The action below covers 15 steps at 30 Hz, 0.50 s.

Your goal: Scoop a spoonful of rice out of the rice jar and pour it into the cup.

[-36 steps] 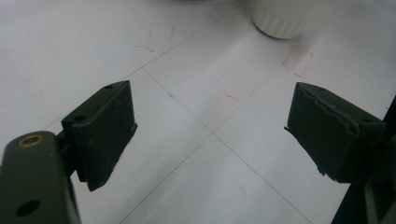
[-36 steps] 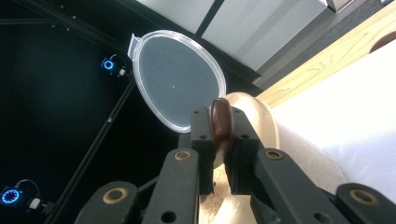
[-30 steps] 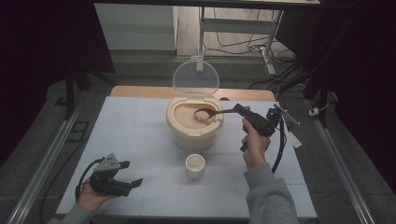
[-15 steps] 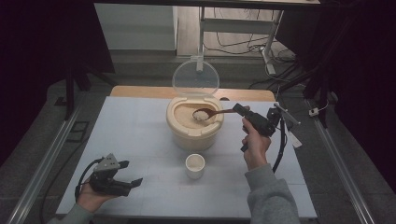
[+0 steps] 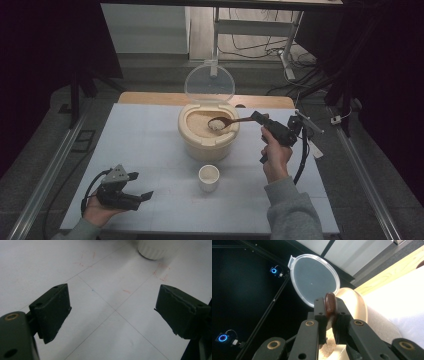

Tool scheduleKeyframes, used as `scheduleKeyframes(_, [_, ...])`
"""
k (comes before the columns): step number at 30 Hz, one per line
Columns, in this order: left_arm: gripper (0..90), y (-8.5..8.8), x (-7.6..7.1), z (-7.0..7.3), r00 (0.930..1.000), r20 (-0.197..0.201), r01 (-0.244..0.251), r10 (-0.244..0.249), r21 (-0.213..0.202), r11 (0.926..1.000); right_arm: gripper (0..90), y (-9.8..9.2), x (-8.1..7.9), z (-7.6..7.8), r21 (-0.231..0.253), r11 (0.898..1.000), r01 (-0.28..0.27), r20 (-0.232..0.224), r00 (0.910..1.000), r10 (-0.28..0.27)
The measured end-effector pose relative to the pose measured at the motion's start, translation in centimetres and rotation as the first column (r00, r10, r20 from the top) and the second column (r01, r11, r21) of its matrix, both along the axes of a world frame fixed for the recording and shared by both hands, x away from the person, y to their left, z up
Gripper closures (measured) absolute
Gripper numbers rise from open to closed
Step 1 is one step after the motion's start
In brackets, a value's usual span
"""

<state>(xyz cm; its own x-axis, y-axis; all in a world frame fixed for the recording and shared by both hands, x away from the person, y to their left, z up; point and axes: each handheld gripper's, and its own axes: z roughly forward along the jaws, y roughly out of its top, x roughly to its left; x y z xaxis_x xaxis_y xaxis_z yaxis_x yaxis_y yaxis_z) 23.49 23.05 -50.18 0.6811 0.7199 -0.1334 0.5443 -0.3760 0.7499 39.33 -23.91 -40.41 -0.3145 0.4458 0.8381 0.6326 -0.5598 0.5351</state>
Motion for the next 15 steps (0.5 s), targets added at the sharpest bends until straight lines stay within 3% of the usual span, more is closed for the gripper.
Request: scheduleKeyframes(15, [12.7,0.0,0.0,0.0,1.0,-0.005,-0.001,0.001,0.0,1.0,83.6,-0.6,-1.5,1.4,-0.014,0.999,-0.042,0.022,0.9989,0.042])
